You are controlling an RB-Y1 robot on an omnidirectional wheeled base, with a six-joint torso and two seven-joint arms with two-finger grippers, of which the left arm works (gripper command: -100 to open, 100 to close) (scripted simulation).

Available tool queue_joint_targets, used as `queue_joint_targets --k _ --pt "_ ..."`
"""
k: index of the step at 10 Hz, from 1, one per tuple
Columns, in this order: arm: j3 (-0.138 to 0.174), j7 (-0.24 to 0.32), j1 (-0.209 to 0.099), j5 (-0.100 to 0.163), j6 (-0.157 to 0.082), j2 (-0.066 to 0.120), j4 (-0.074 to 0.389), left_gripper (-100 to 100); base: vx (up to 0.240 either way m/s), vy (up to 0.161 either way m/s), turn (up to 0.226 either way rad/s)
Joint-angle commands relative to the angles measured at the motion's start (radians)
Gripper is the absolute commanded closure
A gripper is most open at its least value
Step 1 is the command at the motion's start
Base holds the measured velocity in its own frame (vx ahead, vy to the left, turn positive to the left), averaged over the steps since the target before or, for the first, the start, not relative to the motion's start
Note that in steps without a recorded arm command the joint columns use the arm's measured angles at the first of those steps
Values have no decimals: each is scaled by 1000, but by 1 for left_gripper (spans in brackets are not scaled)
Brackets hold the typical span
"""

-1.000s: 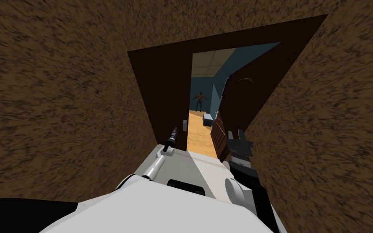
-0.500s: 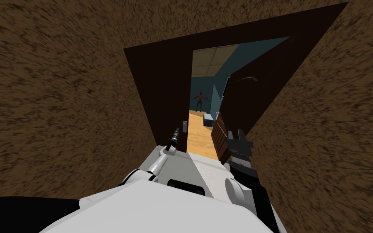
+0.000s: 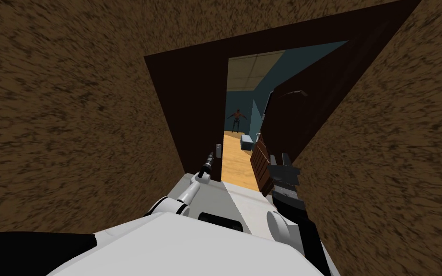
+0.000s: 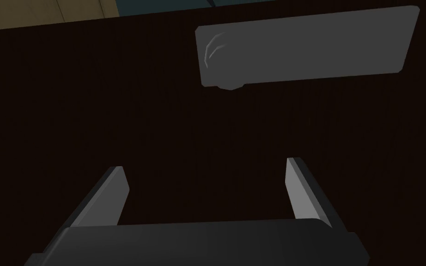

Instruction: Push the door open

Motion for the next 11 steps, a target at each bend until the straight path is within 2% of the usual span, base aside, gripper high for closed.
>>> queue_joint_targets --k 1,2,3,4,7,9,11 --pt "3 -1 -20 1 -8 -5 36 -100 33 0 0" --pt "4 1 -39 2 -6 -12 65 -100 60 12 1" --pt "6 0 -37 3 -15 -8 66 -100 32 7 -3" --pt "9 -1 -39 4 -20 24 73 -100 121 -34 -37" --pt "13 -2 -37 5 -23 43 76 -100 189 -18 -19" --pt "16 -3 -36 6 -26 43 78 -100 169 -1 -24" --pt "19 -3 -35 7 -29 30 79 -100 195 -28 -26"
